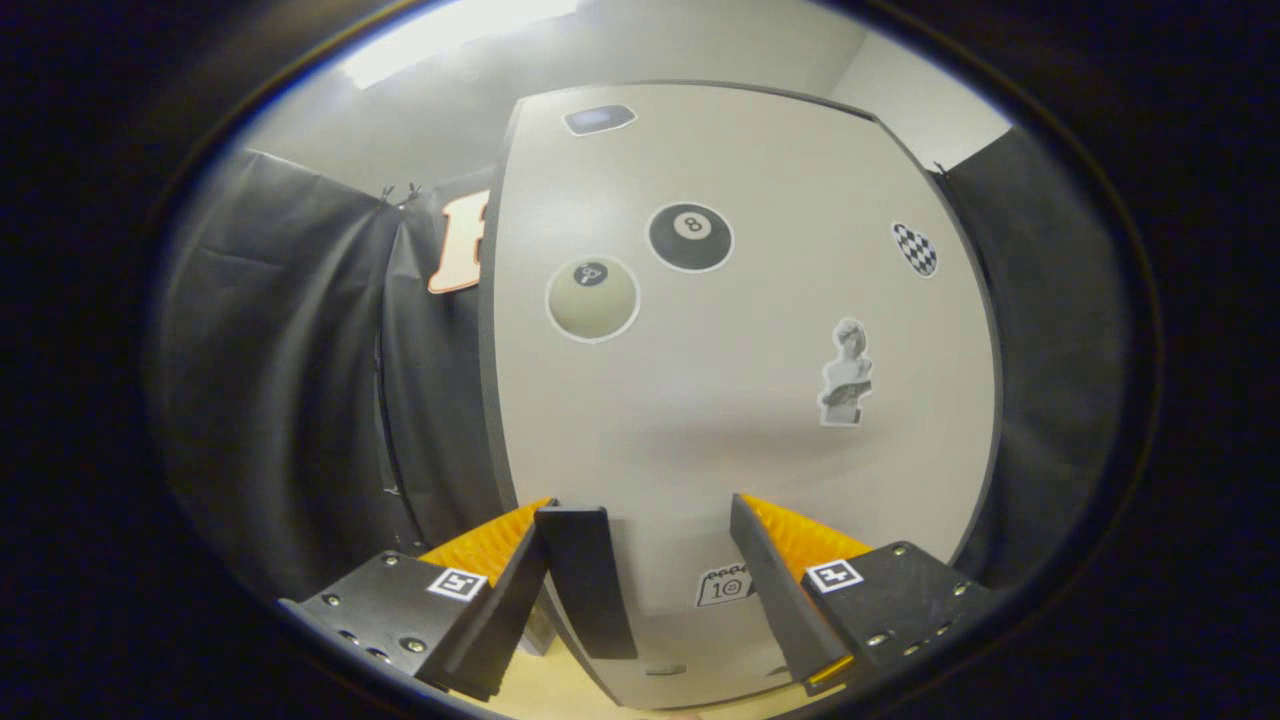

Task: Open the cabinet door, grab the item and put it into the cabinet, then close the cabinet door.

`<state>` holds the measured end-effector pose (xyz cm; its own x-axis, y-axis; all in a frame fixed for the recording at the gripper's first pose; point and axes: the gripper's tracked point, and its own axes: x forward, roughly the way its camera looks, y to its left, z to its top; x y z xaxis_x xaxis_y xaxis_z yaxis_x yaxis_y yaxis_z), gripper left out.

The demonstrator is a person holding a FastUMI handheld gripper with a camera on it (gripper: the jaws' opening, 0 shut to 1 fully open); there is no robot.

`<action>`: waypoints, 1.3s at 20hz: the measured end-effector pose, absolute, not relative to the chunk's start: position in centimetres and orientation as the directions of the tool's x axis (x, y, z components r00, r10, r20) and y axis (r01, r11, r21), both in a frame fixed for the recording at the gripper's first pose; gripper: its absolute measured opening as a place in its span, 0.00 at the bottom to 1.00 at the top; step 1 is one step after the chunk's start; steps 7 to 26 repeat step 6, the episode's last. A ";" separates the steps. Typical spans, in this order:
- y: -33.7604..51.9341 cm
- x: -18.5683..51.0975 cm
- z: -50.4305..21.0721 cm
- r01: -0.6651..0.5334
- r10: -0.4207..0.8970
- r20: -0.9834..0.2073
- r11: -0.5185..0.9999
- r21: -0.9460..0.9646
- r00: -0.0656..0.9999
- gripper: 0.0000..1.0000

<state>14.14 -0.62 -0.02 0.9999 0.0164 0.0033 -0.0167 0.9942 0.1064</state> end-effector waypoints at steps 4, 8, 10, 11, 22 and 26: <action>-0.4 14.8 -0.1 0.004 -0.005 0.008 0.996 0.094 1.000 1.00; -0.3 14.7 0.0 0.008 -0.009 0.010 0.996 0.087 1.000 1.00; -0.3 14.7 0.0 0.008 -0.009 0.010 0.996 0.087 1.000 1.00; -0.3 14.7 0.0 0.008 -0.009 0.010 0.996 0.087 1.000 1.00; -0.3 14.7 0.0 0.008 -0.009 0.010 0.996 0.087 1.000 1.00; -0.3 14.7 0.0 0.008 -0.009 0.010 0.996 0.087 1.000 1.00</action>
